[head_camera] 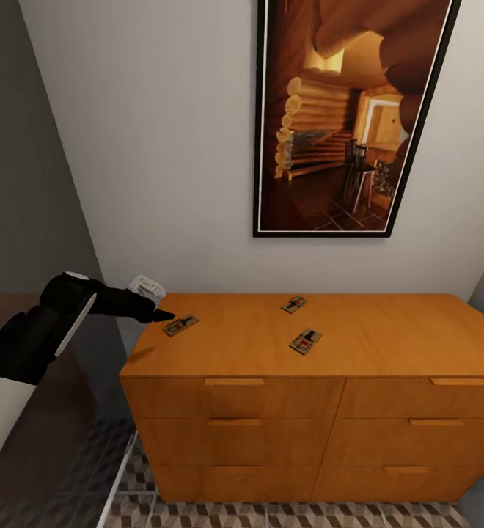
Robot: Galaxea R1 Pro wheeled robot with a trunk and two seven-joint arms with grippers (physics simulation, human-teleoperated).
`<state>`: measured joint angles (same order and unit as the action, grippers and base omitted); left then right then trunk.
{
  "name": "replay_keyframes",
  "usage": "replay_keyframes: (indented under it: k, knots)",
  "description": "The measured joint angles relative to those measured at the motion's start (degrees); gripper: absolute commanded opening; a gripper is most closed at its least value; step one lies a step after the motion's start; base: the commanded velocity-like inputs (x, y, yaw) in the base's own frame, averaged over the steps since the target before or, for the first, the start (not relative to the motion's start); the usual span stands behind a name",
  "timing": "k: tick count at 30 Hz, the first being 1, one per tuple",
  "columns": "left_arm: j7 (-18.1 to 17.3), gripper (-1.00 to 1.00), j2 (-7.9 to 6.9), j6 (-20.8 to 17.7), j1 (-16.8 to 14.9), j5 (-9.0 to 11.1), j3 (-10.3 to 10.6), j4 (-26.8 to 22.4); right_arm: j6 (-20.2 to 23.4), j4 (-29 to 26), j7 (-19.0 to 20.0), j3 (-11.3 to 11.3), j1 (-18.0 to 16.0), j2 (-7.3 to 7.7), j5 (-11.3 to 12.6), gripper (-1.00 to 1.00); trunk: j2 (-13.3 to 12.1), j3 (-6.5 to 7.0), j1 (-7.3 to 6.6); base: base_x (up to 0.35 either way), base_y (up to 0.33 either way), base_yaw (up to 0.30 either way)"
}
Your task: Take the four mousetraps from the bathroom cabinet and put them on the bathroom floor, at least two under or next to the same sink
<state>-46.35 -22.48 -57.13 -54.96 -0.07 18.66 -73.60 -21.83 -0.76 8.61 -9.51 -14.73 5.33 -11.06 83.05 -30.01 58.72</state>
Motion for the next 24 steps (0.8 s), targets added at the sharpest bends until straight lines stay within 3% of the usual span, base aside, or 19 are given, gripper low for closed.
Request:
replay_keyframes:
  k: [11,24]
  knots:
    - [-0.1,1.0,-0.07,0.3,0.0,0.0,0.1,4.9,0.0,0.0,0.0,0.0,0.0,0.01,0.0,-1.0,0.0,0.0,0.01,0.012,0.0,0.0]
    - [-0.2,1.0,-0.07,1.5,0.1,0.0,0.1,5.3,0.0,0.0,-0.1,0.0,0.0,0.01,0.0,-1.0,0.0,0.0,0.01,0.0,0.0,0.0]
